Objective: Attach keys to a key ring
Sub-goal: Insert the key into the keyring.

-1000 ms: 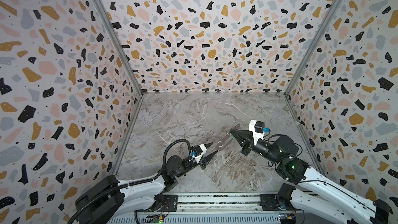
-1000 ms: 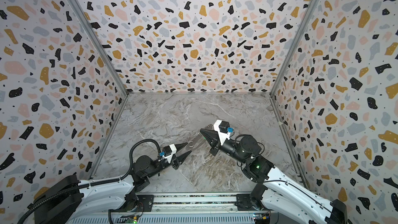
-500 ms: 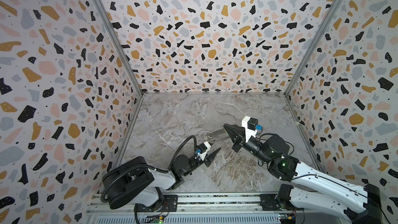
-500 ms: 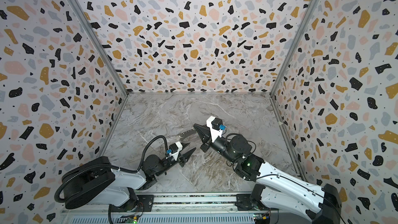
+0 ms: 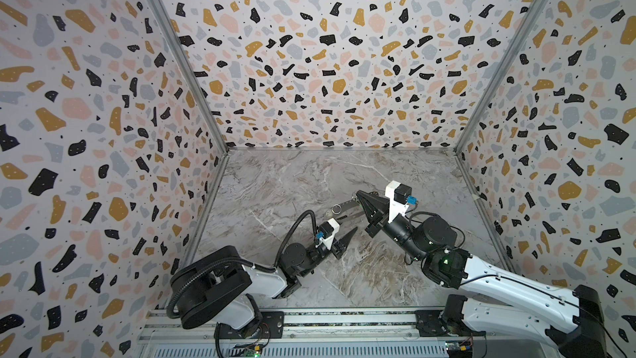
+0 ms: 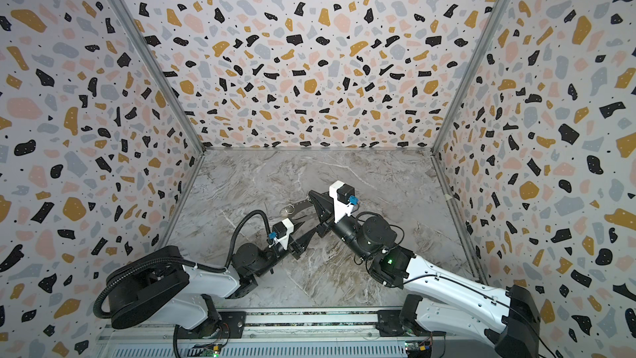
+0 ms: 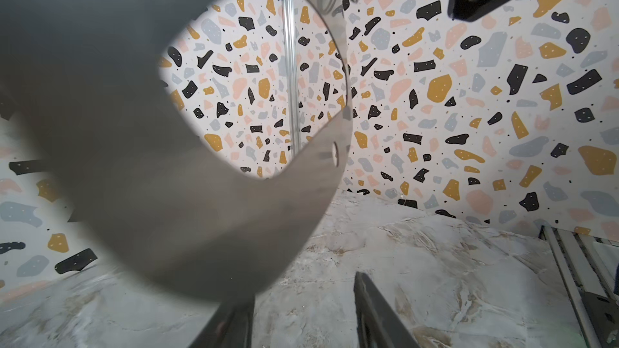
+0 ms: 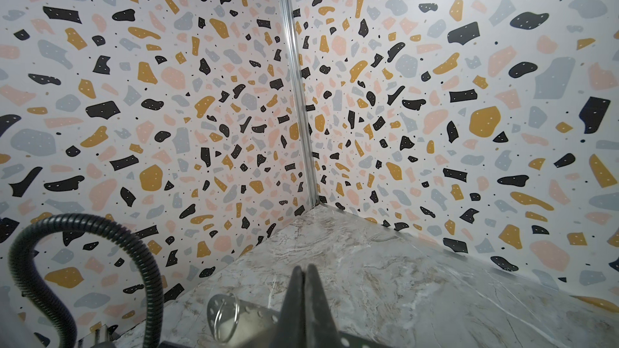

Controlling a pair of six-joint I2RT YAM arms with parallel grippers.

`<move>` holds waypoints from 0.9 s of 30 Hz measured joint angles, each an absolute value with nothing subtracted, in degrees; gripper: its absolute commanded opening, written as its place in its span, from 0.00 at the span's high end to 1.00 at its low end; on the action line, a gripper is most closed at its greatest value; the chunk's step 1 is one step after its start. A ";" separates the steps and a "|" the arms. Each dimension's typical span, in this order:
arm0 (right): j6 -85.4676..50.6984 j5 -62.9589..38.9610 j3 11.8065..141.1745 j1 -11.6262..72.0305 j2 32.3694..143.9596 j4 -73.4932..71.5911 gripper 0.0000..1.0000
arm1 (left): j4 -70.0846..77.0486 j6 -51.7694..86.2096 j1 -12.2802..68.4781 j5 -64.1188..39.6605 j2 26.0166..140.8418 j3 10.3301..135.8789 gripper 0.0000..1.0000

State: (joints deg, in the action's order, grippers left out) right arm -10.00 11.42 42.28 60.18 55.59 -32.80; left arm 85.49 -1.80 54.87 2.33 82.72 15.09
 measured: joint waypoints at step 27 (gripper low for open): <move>-12.43 12.84 41.78 60.88 53.76 -33.01 1.00 | 86.13 -3.92 54.92 3.57 78.28 17.93 0.62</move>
